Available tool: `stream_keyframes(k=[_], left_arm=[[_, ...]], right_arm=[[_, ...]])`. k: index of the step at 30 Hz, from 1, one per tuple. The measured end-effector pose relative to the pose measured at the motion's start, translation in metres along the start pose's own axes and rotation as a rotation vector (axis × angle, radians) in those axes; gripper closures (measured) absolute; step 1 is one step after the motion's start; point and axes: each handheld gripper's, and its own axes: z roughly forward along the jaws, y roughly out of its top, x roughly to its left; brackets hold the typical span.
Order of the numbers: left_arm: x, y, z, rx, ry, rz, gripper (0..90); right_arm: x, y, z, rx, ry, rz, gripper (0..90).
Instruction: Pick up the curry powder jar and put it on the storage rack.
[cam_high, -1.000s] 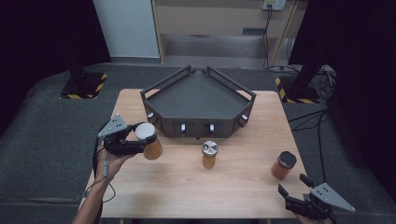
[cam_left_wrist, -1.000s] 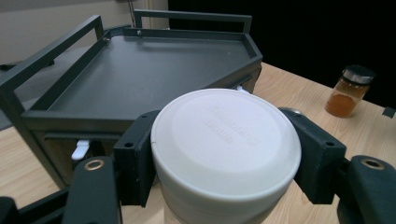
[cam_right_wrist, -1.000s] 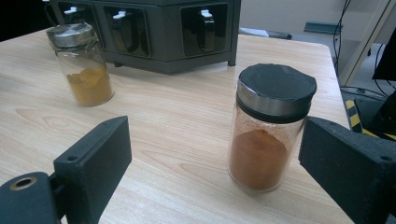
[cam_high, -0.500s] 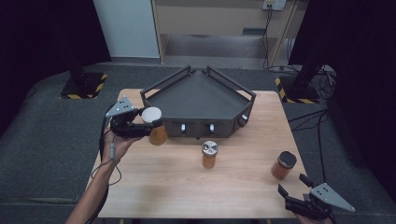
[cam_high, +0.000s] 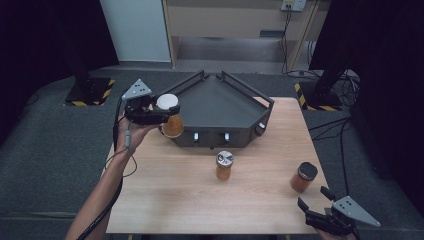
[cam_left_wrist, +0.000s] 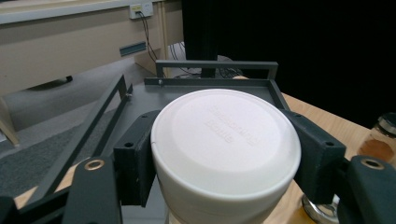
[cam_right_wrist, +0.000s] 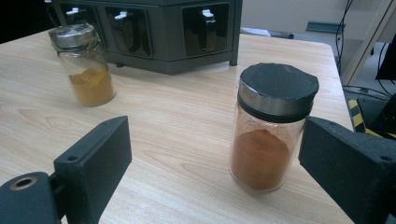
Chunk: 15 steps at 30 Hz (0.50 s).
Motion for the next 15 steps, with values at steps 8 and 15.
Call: stream_keyframes(k=[8,15], left_arm=[[0.005,0.011,0.017,0.004,0.032,-0.021,32.8],[0.006,0.018,0.033,0.011,0.064,-0.03,32.8]], right_arm=[[-0.001,0.0,0.0,-0.002,0.001,0.0,9.4],[-0.001,0.0,-0.001,-0.001,0.003,0.002,9.4]])
